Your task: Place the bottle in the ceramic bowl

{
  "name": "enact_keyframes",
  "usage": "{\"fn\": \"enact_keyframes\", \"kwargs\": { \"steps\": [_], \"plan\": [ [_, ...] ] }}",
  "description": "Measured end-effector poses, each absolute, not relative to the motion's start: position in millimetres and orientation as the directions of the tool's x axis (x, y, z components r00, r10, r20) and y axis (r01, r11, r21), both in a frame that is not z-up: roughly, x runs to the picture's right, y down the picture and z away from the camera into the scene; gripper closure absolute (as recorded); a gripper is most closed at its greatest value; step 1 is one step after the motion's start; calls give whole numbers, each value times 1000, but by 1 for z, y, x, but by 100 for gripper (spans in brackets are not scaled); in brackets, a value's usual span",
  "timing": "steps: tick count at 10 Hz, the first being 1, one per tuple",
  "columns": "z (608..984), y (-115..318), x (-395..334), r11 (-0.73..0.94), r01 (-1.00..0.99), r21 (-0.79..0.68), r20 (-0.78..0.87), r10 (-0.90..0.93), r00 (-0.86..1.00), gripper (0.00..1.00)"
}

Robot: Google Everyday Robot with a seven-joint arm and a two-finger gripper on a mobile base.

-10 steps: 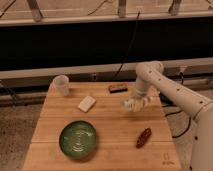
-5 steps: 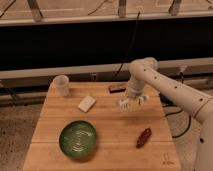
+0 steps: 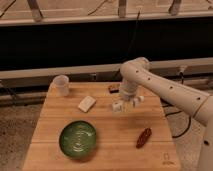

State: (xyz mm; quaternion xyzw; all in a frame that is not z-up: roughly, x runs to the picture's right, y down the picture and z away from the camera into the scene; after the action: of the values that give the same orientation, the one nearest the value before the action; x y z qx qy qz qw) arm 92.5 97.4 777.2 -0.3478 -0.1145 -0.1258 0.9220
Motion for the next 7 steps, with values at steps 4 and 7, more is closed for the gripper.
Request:
{"fn": "enact_keyframes", "kwargs": {
  "steps": [4,7],
  "plan": [
    [759,107,71,713,348,-609,303,-197,932,98],
    [744,116,39,703,390,-595,318,-239,917,98]
  ]
}}
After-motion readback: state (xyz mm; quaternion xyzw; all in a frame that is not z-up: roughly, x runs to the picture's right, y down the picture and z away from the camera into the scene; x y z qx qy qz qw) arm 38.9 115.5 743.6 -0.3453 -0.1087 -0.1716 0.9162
